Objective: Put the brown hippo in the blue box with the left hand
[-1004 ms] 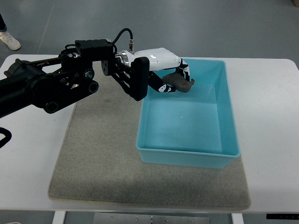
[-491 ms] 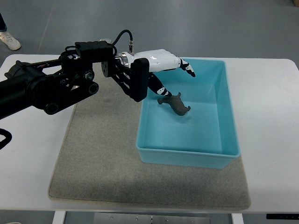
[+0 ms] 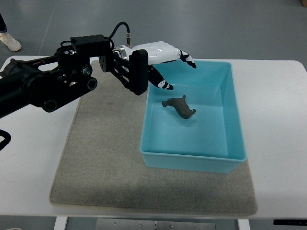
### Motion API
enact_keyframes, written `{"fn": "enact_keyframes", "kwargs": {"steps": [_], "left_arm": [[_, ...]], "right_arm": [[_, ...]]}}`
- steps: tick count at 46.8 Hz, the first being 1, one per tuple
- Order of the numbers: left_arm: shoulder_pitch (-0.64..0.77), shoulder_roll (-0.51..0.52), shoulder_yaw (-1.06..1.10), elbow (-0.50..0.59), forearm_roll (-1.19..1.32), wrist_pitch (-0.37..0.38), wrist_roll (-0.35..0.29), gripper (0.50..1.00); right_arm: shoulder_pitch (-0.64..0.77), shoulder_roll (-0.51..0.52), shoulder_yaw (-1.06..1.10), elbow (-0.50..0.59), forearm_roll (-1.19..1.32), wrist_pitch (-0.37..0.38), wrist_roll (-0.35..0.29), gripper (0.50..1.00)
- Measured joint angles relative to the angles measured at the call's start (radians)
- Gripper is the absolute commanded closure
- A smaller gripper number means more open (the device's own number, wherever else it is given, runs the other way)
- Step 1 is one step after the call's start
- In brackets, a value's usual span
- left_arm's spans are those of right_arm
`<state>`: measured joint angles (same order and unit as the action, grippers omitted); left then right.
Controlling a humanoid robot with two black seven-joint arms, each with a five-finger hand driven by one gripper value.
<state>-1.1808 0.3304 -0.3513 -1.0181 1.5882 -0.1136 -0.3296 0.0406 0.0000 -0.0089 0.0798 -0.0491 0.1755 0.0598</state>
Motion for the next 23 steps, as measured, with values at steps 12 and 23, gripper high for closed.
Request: {"fn": "enact_keyframes", "kwargs": {"steps": [12,23], "left_arm": [[0.007,0.007,-0.081,0.075,-0.011,0.0,0.0,0.658],[0.007,0.023,-0.091,0.162,-0.123,0.033,0.001,0.54]], "right_arm": [[0.0,0.0,0.0,0.0,0.0,0.0,0.0,0.564],[0.0,0.0,0.0,0.0,0.0,0.0,0.0,0.564]]}}
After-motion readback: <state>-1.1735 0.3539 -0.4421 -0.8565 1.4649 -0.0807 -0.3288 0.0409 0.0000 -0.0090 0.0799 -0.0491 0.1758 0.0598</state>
